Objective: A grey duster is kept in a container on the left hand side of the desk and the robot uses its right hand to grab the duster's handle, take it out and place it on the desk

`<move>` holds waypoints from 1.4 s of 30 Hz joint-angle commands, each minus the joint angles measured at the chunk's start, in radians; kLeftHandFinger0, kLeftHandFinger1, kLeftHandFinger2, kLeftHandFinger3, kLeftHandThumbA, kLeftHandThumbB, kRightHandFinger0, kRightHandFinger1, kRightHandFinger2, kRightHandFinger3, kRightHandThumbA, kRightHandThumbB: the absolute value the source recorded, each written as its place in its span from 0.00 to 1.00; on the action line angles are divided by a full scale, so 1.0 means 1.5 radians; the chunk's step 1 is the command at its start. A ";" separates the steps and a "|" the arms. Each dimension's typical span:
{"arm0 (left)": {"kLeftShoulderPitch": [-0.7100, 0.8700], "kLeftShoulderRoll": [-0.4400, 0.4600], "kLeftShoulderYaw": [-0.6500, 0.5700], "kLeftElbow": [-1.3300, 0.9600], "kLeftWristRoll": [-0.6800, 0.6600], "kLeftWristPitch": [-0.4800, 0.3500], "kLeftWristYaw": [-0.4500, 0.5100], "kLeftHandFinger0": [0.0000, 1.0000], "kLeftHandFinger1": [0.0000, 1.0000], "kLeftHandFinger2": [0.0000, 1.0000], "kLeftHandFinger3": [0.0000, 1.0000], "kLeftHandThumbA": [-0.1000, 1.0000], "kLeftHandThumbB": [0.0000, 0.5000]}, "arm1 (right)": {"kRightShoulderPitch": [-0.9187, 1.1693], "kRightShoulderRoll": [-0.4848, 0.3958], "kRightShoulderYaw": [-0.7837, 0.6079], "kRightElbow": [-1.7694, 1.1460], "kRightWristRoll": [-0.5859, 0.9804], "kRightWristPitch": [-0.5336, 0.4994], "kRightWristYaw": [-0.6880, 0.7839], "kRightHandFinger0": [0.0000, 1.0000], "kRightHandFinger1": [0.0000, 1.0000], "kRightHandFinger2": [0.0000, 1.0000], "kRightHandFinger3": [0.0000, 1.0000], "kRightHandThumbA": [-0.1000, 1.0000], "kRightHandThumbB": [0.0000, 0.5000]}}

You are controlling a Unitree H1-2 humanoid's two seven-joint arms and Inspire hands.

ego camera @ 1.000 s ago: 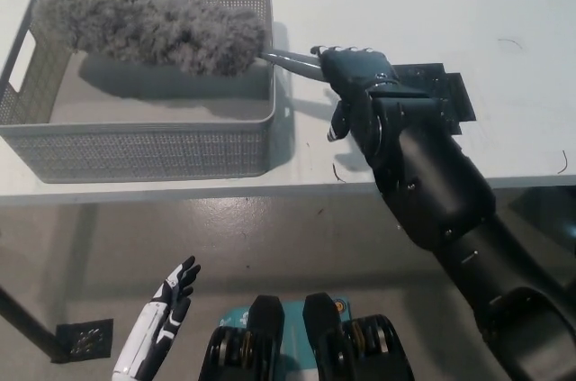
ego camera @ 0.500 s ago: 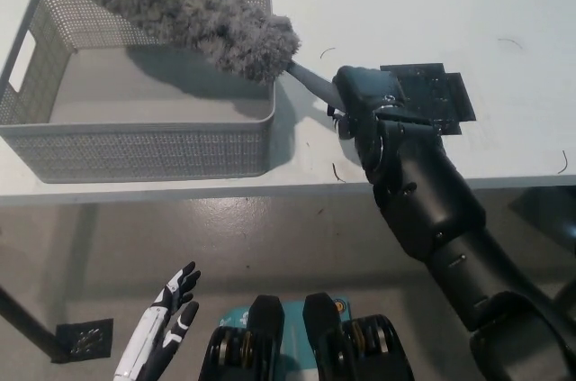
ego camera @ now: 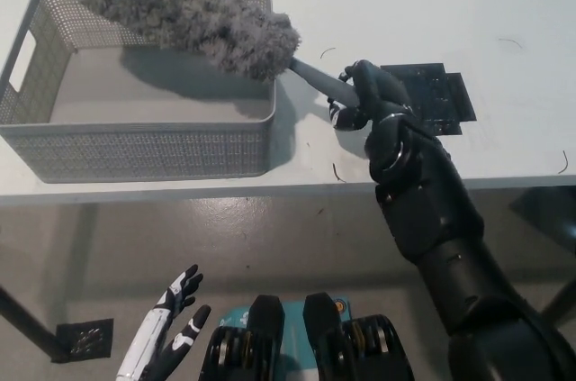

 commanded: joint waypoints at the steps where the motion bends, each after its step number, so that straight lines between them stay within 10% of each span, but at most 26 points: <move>1: 0.005 0.009 -0.023 -0.052 0.014 0.005 -0.022 1.00 1.00 1.00 1.00 0.85 0.23 | -0.160 0.097 -0.390 -0.030 0.561 -0.185 -0.203 0.00 0.06 0.44 0.49 0.04 0.01; 4: 0.003 0.011 -0.022 -0.047 0.012 -0.004 -0.021 1.00 1.00 1.00 1.00 0.83 0.21 | -0.179 0.105 -0.467 -0.060 0.663 -0.162 -0.163 0.00 0.06 0.53 0.73 0.01 0.00; 8: 0.001 0.013 -0.021 -0.048 0.015 -0.001 -0.020 1.00 1.00 1.00 1.00 0.83 0.21 | -0.182 0.102 -0.490 -0.089 0.679 -0.146 -0.146 0.00 0.02 0.44 0.42 0.09 0.04; 20: 0.008 0.011 -0.022 -0.041 0.023 -0.010 -0.013 1.00 1.00 1.00 1.00 0.83 0.21 | -0.169 0.093 -0.529 -0.116 0.681 -0.112 -0.126 0.00 0.12 0.52 0.54 0.05 0.04; 24: 0.013 0.011 -0.022 -0.045 0.023 -0.006 -0.013 1.00 1.00 1.00 1.00 0.83 0.21 | -0.159 0.085 -0.524 -0.148 0.663 -0.098 -0.116 0.00 0.11 0.51 0.66 0.07 0.00; 25: 0.013 0.011 -0.022 -0.046 0.024 -0.006 -0.012 1.00 1.00 1.00 1.00 0.83 0.21 | -0.153 0.083 -0.516 -0.162 0.651 -0.094 -0.115 0.00 0.10 0.52 0.85 0.07 0.00; 30: 0.012 0.013 -0.021 -0.047 0.024 -0.005 -0.009 1.00 1.00 1.00 1.00 0.83 0.21 | -0.114 0.043 -0.411 -0.185 0.503 -0.091 -0.113 0.00 0.01 0.35 0.36 0.11 0.03; 33: 0.012 0.013 -0.019 -0.045 0.023 -0.007 -0.004 1.00 1.00 1.00 1.00 0.82 0.20 | -0.060 -0.022 -0.265 -0.204 0.343 -0.066 -0.078 0.00 0.15 0.51 0.51 0.33 0.14; 34: 0.012 0.013 -0.019 -0.045 0.024 -0.005 -0.004 1.00 1.00 1.00 1.00 0.82 0.20 | -0.040 -0.053 -0.208 -0.214 0.287 -0.055 -0.060 0.14 0.35 0.76 0.78 0.45 0.30; 35: 0.013 0.015 -0.018 -0.047 0.023 -0.005 -0.003 1.00 1.00 1.00 1.00 0.82 0.20 | -0.027 -0.075 -0.162 -0.222 0.251 -0.046 -0.047 0.20 0.41 0.77 0.77 0.54 0.31; 36: 0.014 0.018 -0.015 -0.051 0.020 -0.004 -0.003 1.00 1.00 1.00 1.00 0.82 0.20 | -0.019 -0.094 -0.125 -0.229 0.237 -0.040 -0.034 0.39 0.63 0.96 0.97 0.63 0.43; 38: 0.013 0.020 -0.014 -0.051 0.015 -0.003 -0.006 1.00 1.00 1.00 1.00 0.82 0.20 | 0.003 -0.142 -0.052 -0.262 0.207 -0.008 0.033 0.66 0.86 1.00 1.00 0.71 0.54; 39: 0.013 0.021 -0.013 -0.053 0.015 0.001 -0.005 1.00 1.00 1.00 1.00 0.81 0.20 | 0.019 -0.180 -0.005 -0.292 0.184 0.006 0.089 1.00 1.00 1.00 1.00 0.72 0.59; 42: 0.011 0.023 -0.011 -0.063 0.015 0.013 -0.007 1.00 1.00 1.00 1.00 0.81 0.20 | 0.039 -0.246 0.070 -0.345 0.161 0.033 0.147 1.00 1.00 1.00 1.00 0.71 0.71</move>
